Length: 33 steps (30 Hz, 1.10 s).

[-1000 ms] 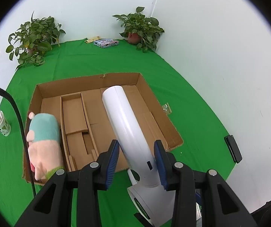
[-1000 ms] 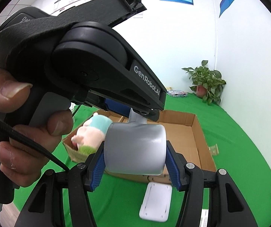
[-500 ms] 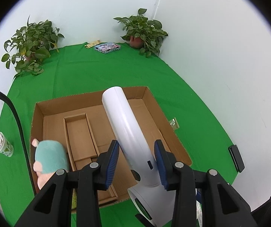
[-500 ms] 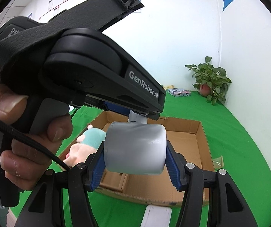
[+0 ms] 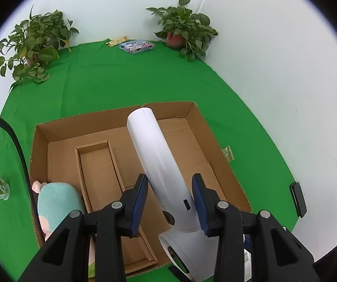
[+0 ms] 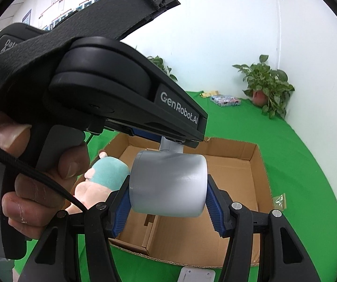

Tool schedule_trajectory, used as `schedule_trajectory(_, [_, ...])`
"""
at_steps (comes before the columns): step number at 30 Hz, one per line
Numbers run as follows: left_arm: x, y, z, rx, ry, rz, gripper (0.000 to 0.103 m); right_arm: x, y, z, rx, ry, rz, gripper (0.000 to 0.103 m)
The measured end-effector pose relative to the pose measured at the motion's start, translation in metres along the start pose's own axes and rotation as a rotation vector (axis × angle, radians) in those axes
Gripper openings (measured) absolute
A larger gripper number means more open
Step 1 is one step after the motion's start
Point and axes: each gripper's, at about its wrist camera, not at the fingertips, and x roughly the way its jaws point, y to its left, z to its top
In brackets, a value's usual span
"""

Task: Organize objects
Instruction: 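Lift the hair dryer with both grippers and carry it over the box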

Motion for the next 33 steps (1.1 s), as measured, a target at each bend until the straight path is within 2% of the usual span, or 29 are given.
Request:
schedule_trajectory(8, [0.044, 0.011, -0.006, -0.025, 0.065, -0.007, 0.038, 0.028, -0.011, -0.019, 0.036, 0.068, 0.001, 0.055])
schedule_trajectory(9, [0.05, 0.012, -0.008, -0.026, 0.073, -0.012, 0.038, 0.041, -0.03, -0.016, 0.039, 0.075, 0.001, 0.055])
schedule_trajectory(17, [0.106, 0.018, -0.019, -0.045, 0.179, -0.026, 0.038, 0.092, -0.067, -0.045, 0.088, 0.164, 0.003, 0.055])
schedule_trajectory(23, [0.143, 0.019, -0.026, -0.049, 0.263, -0.01, 0.038, 0.131, -0.098, -0.063, 0.136, 0.236, 0.025, 0.055])
schedule_trajectory(31, [0.179, 0.027, -0.039, -0.073, 0.369, 0.009, 0.038, 0.166, -0.122, -0.082, 0.196, 0.333, 0.069, 0.055])
schedule_trajectory(33, [0.18, 0.025, -0.042, -0.051, 0.367, 0.015, 0.039, 0.173, -0.125, -0.086, 0.209, 0.358, 0.078, 0.055])
